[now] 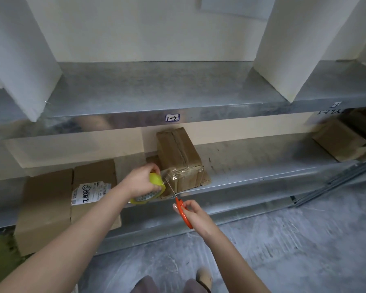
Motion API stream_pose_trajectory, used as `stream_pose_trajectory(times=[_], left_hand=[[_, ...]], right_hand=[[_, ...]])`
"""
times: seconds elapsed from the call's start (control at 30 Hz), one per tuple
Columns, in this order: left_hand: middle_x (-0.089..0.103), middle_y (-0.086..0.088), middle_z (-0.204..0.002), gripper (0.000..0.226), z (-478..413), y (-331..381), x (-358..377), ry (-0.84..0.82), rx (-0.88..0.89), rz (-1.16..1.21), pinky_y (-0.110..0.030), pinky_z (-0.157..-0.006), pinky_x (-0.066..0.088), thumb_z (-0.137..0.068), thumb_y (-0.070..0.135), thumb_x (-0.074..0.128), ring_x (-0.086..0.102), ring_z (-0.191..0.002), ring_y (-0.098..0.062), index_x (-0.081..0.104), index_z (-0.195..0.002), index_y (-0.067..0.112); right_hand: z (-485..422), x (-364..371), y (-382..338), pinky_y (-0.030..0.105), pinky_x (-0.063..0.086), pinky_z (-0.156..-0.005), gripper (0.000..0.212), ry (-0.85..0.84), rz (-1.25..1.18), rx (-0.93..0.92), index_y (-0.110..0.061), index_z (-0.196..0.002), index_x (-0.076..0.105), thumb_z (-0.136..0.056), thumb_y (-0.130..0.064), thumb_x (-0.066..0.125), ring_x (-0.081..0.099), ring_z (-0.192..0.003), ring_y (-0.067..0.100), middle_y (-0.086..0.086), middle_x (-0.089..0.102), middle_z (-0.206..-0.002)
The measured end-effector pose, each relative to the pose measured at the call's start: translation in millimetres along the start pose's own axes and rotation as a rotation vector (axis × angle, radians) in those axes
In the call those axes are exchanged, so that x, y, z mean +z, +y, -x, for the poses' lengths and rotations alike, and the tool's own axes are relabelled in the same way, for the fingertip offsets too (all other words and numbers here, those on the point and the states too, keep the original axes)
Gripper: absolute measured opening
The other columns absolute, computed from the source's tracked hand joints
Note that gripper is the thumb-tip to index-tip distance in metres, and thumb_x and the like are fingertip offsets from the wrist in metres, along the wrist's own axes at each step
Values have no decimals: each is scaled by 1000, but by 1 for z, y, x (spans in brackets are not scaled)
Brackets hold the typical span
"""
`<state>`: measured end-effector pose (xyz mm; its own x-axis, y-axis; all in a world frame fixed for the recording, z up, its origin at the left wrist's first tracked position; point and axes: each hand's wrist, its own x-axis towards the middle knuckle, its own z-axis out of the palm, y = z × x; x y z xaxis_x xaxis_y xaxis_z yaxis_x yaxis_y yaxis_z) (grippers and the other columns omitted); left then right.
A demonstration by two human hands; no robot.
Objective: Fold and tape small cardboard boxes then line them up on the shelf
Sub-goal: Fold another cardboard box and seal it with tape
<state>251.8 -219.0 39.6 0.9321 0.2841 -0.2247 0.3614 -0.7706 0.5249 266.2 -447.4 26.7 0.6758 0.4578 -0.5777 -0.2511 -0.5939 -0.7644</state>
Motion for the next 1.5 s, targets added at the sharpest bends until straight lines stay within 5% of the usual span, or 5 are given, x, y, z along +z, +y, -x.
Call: stream_pose_trajectory(times=[0.37, 0.6, 0.83, 1.03, 1.5], left_hand=[[56, 6, -108, 45, -3, -2, -2, -14, 5, 38, -24, -73, 36, -72, 35, 81, 52, -95, -16, 53, -106, 28], [56, 6, -109, 45, -5, -2, -1, 4, 21, 13, -24, -76, 38, -70, 34, 81, 52, -97, -16, 53, -105, 28], [56, 4, -110, 45, -7, 0, -1, 16, 0, -28, -26, -80, 41, -72, 34, 79, 52, -99, -17, 52, -107, 27], [56, 4, -111, 45, -9, 0, 4, 20, -11, -37, -30, -84, 45, -71, 36, 79, 52, -101, -17, 50, -106, 29], [59, -4, -117, 49, -21, 18, 17, 137, -165, -12, -23, -77, 36, -73, 28, 80, 53, -104, -21, 55, -114, 18]], right_hand=[[-16, -1, 3, 25, 35, -62, 19, -46, -152, 8, -22, -91, 58, -93, -41, 61, 47, -61, 10, -2, 52, -66], [-26, -5, 8, 17, 40, -59, 34, 11, 6, -25, -24, -91, 57, -82, -56, 68, 54, -62, 7, -9, 58, -64], [-35, -15, 26, 39, 45, -95, 73, 63, 493, -103, -38, -118, 41, -64, -86, 54, 51, -114, 17, -11, 59, -121], [-35, -59, 55, 34, 25, -80, 61, 381, 918, -371, -46, -123, 42, -70, -76, 43, 43, -114, 9, -21, 53, -122], [-124, -190, 63, 36, 26, -83, 52, 513, 770, -279, -40, -124, 49, -77, -55, 65, 45, -117, 14, -13, 54, -122]])
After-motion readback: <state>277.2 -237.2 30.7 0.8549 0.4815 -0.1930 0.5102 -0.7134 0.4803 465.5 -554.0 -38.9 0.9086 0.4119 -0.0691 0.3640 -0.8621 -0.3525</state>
